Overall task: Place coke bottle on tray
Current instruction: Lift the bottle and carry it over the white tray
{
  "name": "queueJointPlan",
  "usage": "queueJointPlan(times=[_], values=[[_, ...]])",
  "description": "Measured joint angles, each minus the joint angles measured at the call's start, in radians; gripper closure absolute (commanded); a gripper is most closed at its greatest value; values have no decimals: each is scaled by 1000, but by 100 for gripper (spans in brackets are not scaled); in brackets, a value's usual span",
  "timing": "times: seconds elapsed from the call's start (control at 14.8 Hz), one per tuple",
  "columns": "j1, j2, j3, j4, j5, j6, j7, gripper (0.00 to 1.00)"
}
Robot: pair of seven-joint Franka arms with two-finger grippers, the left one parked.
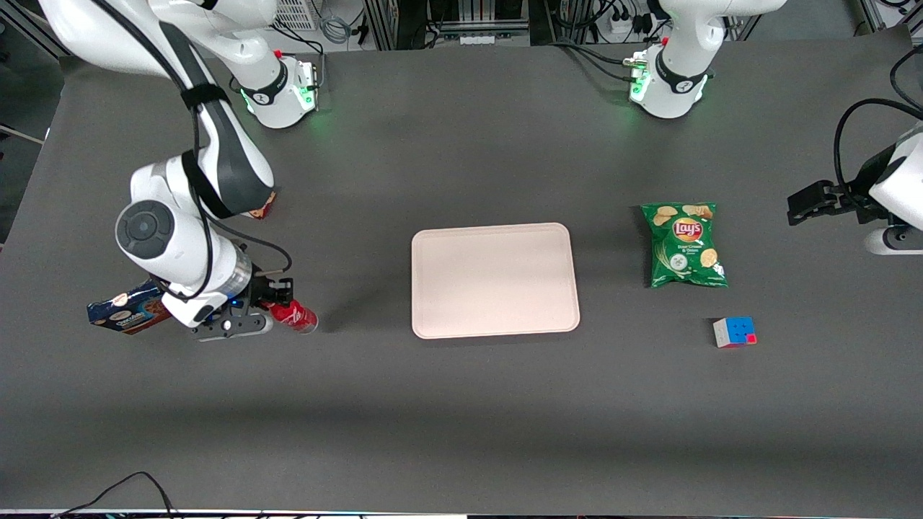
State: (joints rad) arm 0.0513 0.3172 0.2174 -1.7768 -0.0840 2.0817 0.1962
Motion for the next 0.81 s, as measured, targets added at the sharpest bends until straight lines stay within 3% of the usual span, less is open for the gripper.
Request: queueJointPlan(times=[0.54,0.81], values=[[28,-82,150,289,0,-414,160,100],[114,-69,185,369,0,-466,329,100]])
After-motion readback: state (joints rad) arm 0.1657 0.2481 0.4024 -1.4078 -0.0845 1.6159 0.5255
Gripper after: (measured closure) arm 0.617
